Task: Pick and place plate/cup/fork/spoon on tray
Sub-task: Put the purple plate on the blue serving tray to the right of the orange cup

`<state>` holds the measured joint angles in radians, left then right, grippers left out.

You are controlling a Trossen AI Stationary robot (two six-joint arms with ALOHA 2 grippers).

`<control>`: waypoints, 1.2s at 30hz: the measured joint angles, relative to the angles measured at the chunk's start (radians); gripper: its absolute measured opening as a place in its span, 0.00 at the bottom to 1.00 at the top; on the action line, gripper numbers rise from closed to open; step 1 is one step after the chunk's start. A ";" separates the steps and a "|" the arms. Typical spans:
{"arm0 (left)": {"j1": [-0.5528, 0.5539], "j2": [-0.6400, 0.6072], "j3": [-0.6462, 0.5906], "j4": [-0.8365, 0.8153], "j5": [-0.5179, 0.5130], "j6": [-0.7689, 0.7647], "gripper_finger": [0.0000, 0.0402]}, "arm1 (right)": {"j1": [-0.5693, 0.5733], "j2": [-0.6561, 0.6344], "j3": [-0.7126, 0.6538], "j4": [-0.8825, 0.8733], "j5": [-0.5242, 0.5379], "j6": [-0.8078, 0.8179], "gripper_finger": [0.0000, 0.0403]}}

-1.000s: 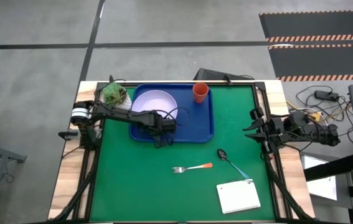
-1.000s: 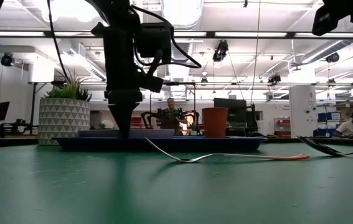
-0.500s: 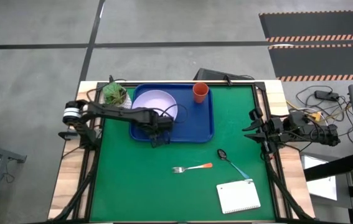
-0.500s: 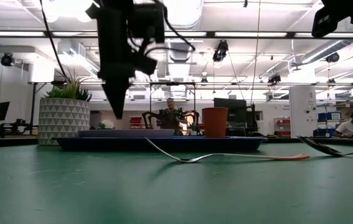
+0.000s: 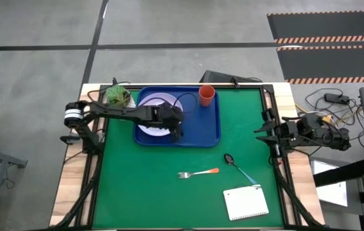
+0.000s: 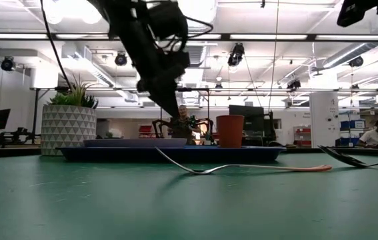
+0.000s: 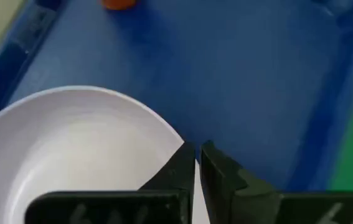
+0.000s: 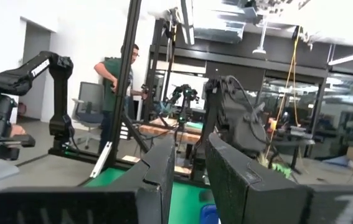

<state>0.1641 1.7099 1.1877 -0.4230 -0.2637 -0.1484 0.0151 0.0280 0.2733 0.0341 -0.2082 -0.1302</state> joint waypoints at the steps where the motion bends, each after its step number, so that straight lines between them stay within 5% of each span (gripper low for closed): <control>1: 0.009 0.007 -0.011 0.024 -0.006 0.004 0.01 | 0.000 0.000 0.003 0.000 -0.001 -0.009 0.20; 15: 0.122 0.154 -0.046 0.101 -0.030 0.033 0.00 | 0.000 0.000 0.015 -0.001 0.000 -0.079 0.20; 36: 0.236 0.191 -0.043 0.187 -0.048 0.032 0.00 | 0.000 -0.001 0.015 0.002 0.000 -0.116 0.20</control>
<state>0.4000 1.9011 1.1442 -0.2356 -0.3121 -0.1169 0.0147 0.0273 0.2886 0.0362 -0.2079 -0.2462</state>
